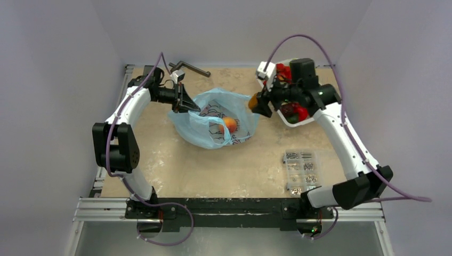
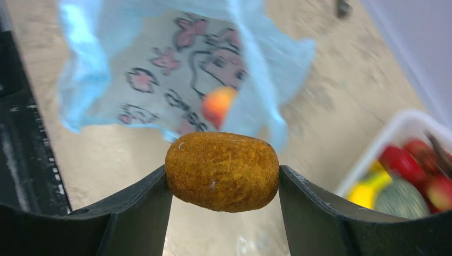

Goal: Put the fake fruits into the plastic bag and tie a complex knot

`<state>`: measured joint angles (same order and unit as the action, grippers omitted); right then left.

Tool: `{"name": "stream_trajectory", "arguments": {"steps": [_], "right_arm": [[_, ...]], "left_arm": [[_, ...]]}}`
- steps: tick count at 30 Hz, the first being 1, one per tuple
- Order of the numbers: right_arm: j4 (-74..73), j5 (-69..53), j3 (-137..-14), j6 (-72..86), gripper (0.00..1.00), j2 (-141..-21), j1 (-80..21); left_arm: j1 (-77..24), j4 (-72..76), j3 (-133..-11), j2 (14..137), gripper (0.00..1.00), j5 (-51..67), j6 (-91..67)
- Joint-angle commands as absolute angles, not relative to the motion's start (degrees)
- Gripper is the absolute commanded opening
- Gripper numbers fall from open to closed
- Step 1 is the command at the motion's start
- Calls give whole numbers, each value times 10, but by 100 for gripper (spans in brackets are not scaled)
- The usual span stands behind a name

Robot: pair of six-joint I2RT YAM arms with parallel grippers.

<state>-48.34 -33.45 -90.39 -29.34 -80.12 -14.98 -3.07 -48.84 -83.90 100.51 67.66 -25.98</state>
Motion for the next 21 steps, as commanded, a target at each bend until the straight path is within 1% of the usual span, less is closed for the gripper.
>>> {"name": "stream_trajectory", "arguments": {"steps": [1, 6, 10, 13, 14, 15, 16, 17, 18, 19, 21], "right_arm": [[-368, -331, -848, -264, 15, -827, -252], [-118, -240, -747, -228, 13, -847, -346], [-20, -184, -725, -228, 10, -908, -375], [90, -136, -704, -226, 10, -941, -380], [107, -127, -706, -226, 10, -954, -382], [114, -124, -713, -226, 14, -969, -385], [111, -124, -725, -228, 27, -984, -387], [103, -124, -736, -228, 35, -999, -391], [94, -127, -745, -230, 39, -1016, -393], [94, -128, -745, -233, 46, -1023, -395], [98, -131, -736, -240, 65, -1026, -398]], "left_arm": [[-31, -466, -855, 1008, 0, 705, -280], [-31, -447, -858, 1020, 0, 719, -301], [-31, -449, -860, 1024, 0, 728, -301], [-31, -457, -858, 1023, 0, 730, -294], [-31, -458, -856, 1023, 0, 731, -292], [-31, -460, -854, 1022, 0, 730, -289], [-31, -462, -852, 1022, 0, 730, -287], [-31, -464, -852, 1022, 0, 730, -285], [-31, -465, -852, 1021, 0, 730, -284], [-30, -464, -852, 1021, 0, 730, -283], [-30, -465, -855, 1023, 0, 729, -283]]}}
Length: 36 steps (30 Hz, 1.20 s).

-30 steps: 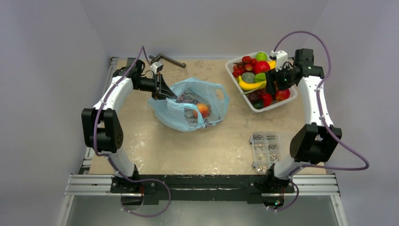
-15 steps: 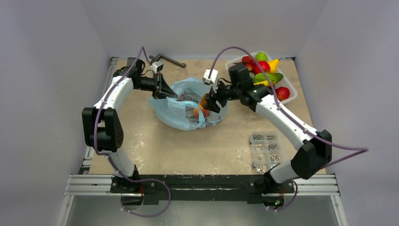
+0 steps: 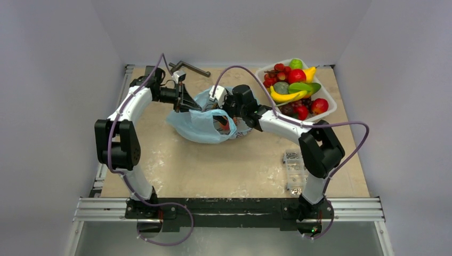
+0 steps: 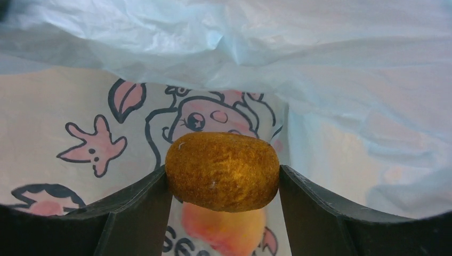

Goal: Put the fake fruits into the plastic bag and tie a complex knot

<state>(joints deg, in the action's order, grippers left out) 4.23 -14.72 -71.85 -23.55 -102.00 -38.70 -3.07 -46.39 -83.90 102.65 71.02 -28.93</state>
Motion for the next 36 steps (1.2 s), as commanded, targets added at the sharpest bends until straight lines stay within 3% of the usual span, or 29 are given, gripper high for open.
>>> {"name": "stream_trajectory", "arguments": {"steps": [1, 3, 7, 15, 24, 31, 36], "right_arm": [[97, -131, -733, -241, 72, -1024, -398], [83, -136, -731, -242, 82, -1015, -399], [48, -155, -739, -236, 92, -985, -398], [-69, -242, -789, -160, 91, -883, -364], [-224, -262, -814, -112, 88, -792, -174], [-279, -223, -889, -81, 86, -843, -32], [-306, -170, -958, -97, 89, -925, -2]], "left_arm": [[-30, -465, -857, 1024, 0, 729, -283], [-30, -466, -859, 1026, 0, 729, -282], [-30, -469, -862, 1029, 0, 729, -279], [-30, -490, -875, 1035, 0, 723, -258], [-30, -514, -878, 1036, 0, 716, -232], [-29, -519, -879, 1036, 0, 715, -229], [-30, -520, -883, 1036, 0, 714, -229]]}}
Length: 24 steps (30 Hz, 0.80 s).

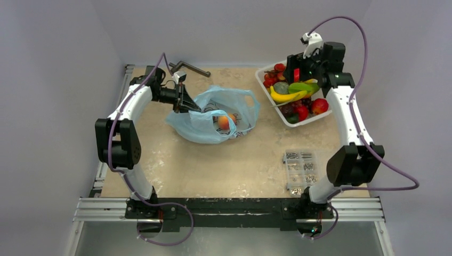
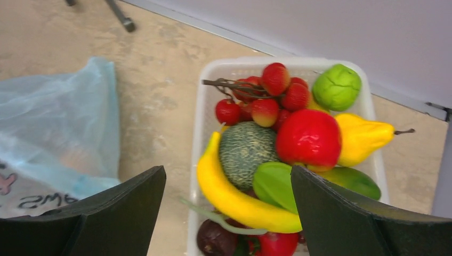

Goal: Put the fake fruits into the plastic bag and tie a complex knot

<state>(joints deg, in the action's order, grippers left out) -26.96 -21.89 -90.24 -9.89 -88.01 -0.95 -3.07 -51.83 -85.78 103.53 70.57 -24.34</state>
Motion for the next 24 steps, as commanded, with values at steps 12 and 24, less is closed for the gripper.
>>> {"name": "stream_trajectory", "arguments": {"steps": [12, 24], "right_arm": [[-322, -69, -1070, -101, 95, -1074, 24], [-301, -78, -1041, -121, 90, -1113, 30]], "left_arm": [[-30, -525, -891, 1034, 0, 712, -223], [-29, -514, -896, 1041, 0, 713, -238]]}}
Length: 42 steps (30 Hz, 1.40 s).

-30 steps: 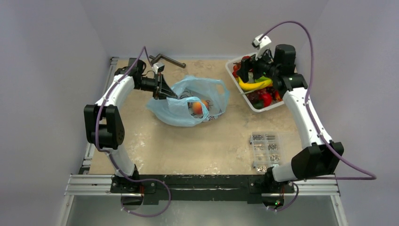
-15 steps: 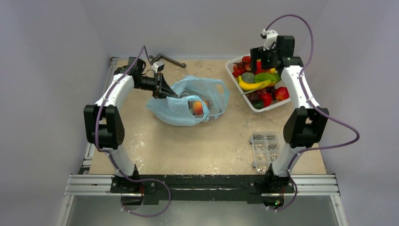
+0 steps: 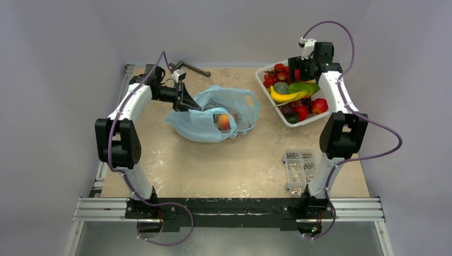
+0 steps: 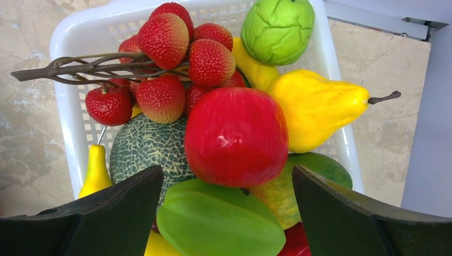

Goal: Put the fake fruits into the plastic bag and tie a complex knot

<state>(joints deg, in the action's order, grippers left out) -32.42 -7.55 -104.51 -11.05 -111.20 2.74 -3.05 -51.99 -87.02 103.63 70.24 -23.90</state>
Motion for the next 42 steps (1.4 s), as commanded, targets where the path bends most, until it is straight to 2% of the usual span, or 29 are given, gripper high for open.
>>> {"name": "stream_trajectory", "arguments": {"steps": [1, 11, 15, 23, 36, 39, 42], "right_arm": [[-299, -81, -1039, -121, 90, -1115, 30], [-280, -82, -1053, -115, 91, -1157, 32], [-281, -86, -1054, -118, 83, -1163, 32], [-290, -95, -1069, -117, 61, -1139, 31], [-335, -122, -1147, -113, 54, -1057, 33], [-359, -162, -1162, -119, 48, -1029, 33], [-391, -247, -1139, -148, 48, -985, 29]], "left_arm": [[-29, -515, -896, 1041, 0, 712, -238], [-29, -528, -901, 1045, 0, 712, -228], [-29, -541, -911, 1050, 0, 713, -219], [-29, -550, -920, 1055, 0, 715, -211], [-29, -576, -936, 1068, 0, 723, -188], [-29, -583, -941, 1069, 0, 725, -184], [-29, -590, -947, 1071, 0, 723, -179]]}}
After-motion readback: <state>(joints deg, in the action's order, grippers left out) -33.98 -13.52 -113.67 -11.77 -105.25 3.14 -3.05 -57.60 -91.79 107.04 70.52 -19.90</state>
